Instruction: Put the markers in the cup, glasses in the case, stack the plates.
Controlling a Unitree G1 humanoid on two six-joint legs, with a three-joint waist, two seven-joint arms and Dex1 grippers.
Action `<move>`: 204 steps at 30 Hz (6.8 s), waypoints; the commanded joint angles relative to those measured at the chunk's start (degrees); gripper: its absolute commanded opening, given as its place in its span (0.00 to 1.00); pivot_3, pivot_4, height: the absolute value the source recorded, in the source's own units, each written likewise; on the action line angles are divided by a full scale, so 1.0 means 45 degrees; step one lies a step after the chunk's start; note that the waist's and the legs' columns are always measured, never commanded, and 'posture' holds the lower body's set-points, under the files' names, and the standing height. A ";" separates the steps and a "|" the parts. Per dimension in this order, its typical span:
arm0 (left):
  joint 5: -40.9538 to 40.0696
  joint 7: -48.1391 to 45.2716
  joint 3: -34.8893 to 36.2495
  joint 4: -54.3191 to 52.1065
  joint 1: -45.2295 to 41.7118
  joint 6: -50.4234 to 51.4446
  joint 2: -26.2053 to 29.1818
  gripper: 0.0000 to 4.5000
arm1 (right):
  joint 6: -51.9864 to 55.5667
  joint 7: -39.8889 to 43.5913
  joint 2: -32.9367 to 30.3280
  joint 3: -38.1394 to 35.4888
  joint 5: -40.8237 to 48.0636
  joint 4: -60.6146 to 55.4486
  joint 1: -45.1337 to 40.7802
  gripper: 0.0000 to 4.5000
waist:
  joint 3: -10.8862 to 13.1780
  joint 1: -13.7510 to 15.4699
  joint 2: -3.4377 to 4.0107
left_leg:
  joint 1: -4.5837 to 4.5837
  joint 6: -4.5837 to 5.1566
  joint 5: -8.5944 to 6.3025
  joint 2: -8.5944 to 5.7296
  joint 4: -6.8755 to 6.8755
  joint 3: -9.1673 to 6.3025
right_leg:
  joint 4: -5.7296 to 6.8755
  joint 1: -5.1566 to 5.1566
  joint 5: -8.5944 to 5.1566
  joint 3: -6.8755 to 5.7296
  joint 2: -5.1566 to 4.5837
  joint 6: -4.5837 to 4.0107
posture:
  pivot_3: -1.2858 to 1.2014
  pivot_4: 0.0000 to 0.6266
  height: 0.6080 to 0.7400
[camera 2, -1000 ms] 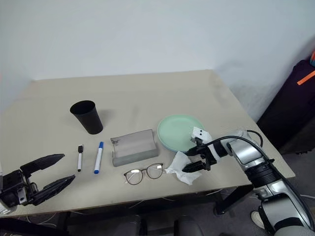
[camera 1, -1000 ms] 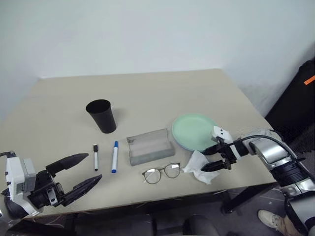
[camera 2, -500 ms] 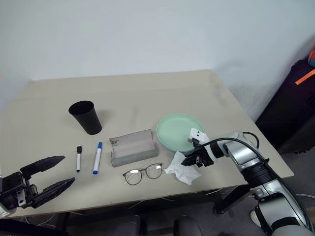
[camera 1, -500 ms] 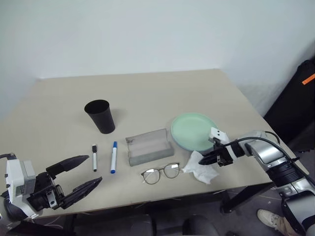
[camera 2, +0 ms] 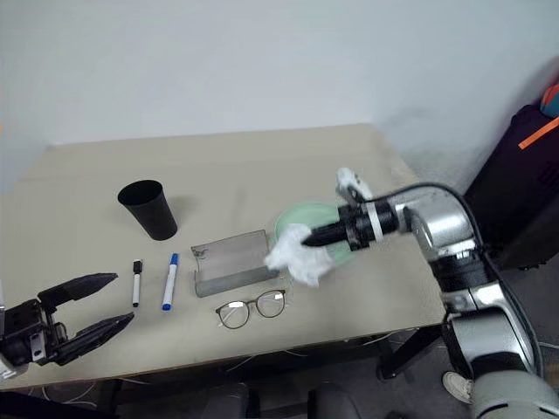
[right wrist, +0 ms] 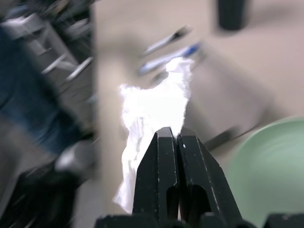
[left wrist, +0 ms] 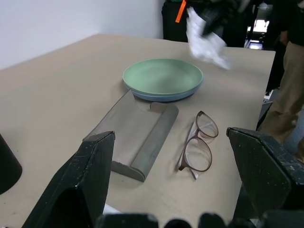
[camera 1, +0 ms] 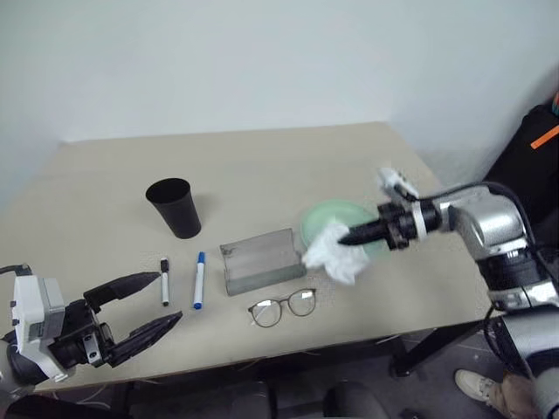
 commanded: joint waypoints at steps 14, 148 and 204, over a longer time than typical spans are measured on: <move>-0.0057 0.1506 -0.1921 -0.0549 -0.1889 0.1314 0.0888 0.89 | -0.3202 -0.1186 0.0718 -0.0117 -0.2501 0.5310 -0.2017 0.51 | 0.0005 -0.0040 0.0012 | -0.0040 0.0023 -0.0002 0.0019 -0.0017 0.0228 | 0.0000 -0.0040 0.0032 0.0086 0.0036 0.0062 | 0.52 0.00 1.00; 0.7660 -0.1999 -1.1638 1.2350 -1.4158 -0.2309 -0.1036 0.01 | 0.0132 0.0493 -0.0704 -0.0592 0.0461 -0.1136 0.0152 0.52 | -0.0018 0.0035 0.0057 | -0.0225 0.0165 0.0080 -0.0007 0.0186 0.0239 | 0.0004 -0.0119 0.0235 0.0080 0.0017 0.0191 | 0.52 0.00 1.00; 1.0563 0.3258 -1.1168 1.5579 -1.6170 -0.4808 -0.2340 0.00 | -0.0243 0.0520 -0.0448 -0.0352 0.0359 -0.0736 -0.0134 0.52 | -0.0015 0.0053 0.0048 | -0.0233 0.0168 0.0082 -0.0009 0.0196 0.0244 | 0.0003 -0.0117 0.0242 0.0082 0.0022 0.0204 | 0.52 0.00 1.00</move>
